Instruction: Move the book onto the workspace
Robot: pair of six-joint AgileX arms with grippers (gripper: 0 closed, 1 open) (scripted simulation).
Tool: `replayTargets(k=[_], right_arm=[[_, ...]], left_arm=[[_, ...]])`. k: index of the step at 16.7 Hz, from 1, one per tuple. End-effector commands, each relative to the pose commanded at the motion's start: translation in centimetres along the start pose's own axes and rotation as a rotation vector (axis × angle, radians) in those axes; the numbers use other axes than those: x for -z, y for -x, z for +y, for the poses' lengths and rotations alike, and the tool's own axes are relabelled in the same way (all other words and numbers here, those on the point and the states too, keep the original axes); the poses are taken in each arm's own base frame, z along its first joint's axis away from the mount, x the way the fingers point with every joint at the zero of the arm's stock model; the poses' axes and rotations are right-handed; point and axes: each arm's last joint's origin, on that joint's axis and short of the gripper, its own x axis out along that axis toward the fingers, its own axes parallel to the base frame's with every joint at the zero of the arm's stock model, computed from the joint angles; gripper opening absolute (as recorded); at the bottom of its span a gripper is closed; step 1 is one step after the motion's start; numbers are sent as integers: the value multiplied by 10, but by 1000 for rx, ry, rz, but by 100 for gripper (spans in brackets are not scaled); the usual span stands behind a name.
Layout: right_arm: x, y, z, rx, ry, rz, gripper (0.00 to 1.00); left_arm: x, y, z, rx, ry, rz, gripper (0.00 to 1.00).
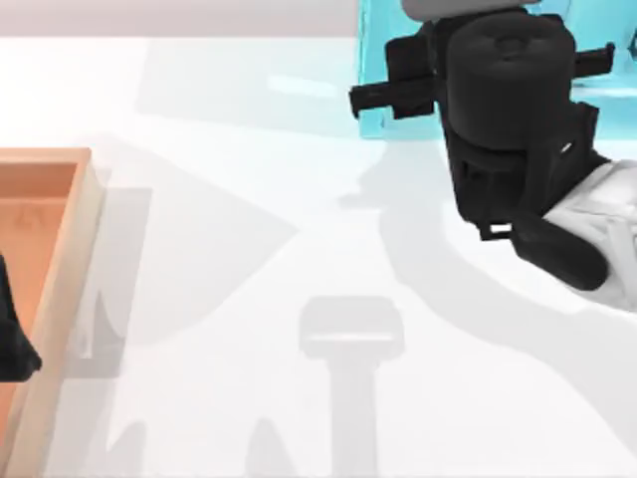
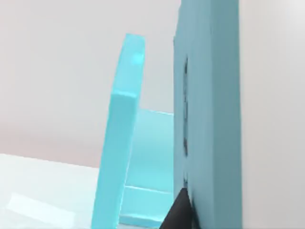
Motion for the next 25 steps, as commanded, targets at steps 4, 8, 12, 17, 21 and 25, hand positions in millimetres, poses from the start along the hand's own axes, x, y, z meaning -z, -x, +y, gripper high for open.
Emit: replayTargets(k=[4, 8, 12, 17, 21, 25], right_arm=[[26, 7, 52, -53, 383, 28, 0], [61, 25, 104, -126, 864, 28, 0], [94, 47, 141, -188, 1225, 2, 0], [107, 59, 155, -216, 1378, -21, 0], [110, 58, 154, -218, 1377, -14, 0], [107, 64, 155, -216, 1378, -21, 0]], left_arm=[[0, 0, 0, 0, 0, 0, 100], [0, 0, 0, 0, 0, 0, 100], [0, 0, 0, 0, 0, 0, 100], [0, 0, 0, 0, 0, 0, 100], [0, 0, 0, 0, 0, 0, 100], [0, 0, 0, 0, 0, 0, 100]])
